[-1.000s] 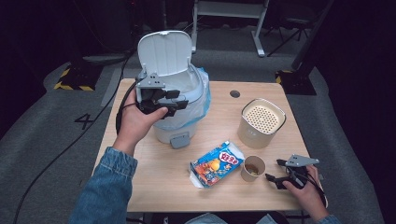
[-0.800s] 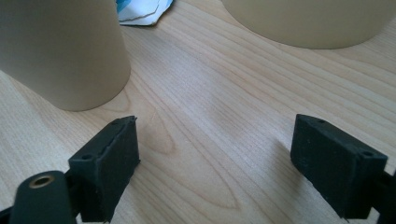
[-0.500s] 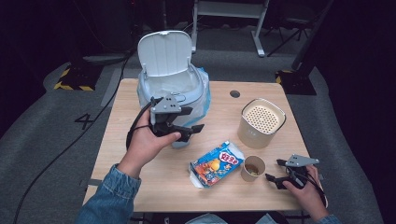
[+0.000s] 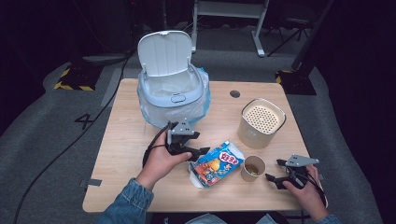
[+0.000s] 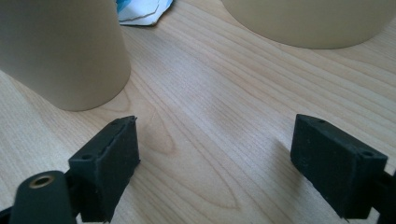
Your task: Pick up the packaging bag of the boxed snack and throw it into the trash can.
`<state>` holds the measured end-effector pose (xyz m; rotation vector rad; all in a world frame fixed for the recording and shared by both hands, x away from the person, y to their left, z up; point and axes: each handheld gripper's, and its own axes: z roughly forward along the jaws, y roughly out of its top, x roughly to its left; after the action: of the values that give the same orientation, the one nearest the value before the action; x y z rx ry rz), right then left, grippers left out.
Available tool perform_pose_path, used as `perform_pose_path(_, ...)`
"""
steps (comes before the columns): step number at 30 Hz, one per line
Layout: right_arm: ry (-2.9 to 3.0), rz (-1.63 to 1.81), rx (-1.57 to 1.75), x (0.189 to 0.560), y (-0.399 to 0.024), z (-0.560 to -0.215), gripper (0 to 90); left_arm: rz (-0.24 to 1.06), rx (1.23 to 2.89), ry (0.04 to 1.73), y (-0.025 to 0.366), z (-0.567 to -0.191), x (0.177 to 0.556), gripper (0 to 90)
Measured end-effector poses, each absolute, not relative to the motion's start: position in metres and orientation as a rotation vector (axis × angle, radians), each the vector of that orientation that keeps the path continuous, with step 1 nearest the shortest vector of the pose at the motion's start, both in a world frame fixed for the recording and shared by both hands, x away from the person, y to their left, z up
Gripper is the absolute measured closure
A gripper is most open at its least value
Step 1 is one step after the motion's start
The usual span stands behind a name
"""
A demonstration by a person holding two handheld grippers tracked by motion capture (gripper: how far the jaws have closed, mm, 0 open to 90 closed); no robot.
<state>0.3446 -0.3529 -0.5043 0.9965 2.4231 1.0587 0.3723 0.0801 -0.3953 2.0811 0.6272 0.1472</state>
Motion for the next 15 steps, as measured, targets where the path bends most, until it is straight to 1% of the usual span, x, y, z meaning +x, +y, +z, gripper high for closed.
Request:
perform_pose_path(2, 2.423, 1.059, 0.996, 0.345, -0.353, -0.504, 15.7, 0.137, 2.088, 0.637, 0.079, -0.401, 0.373, 33.1)
perform_pose_path(3, 2.423, 1.059, 0.996, 0.345, -0.353, -0.504, 15.6, 0.128, 2.104, 0.658, 0.076, -0.412, 0.376, 33.2)
perform_pose_path(5, 2.423, 1.059, 0.996, 0.345, -0.353, -0.504, 15.6, 0.117, 2.129, 0.678, 0.073, -0.422, 0.38, 33.3)
perform_pose_path(8, 2.423, 1.059, 0.996, 0.345, -0.353, -0.504, 15.6, 0.103, 2.159, 0.694, 0.07, -0.431, 0.384, 32.8)
perform_pose_path(10, 2.423, 1.059, 0.996, 0.345, -0.353, -0.504, 15.6, 0.062, 2.195, 0.73, 0.063, -0.443, 0.389, 32.6)
perform_pose_path(15, 2.423, 1.059, 0.996, 0.345, -0.353, -0.504, 15.6, 0.033, 2.254, 0.742, 0.053, -0.461, 0.397, 33.4)
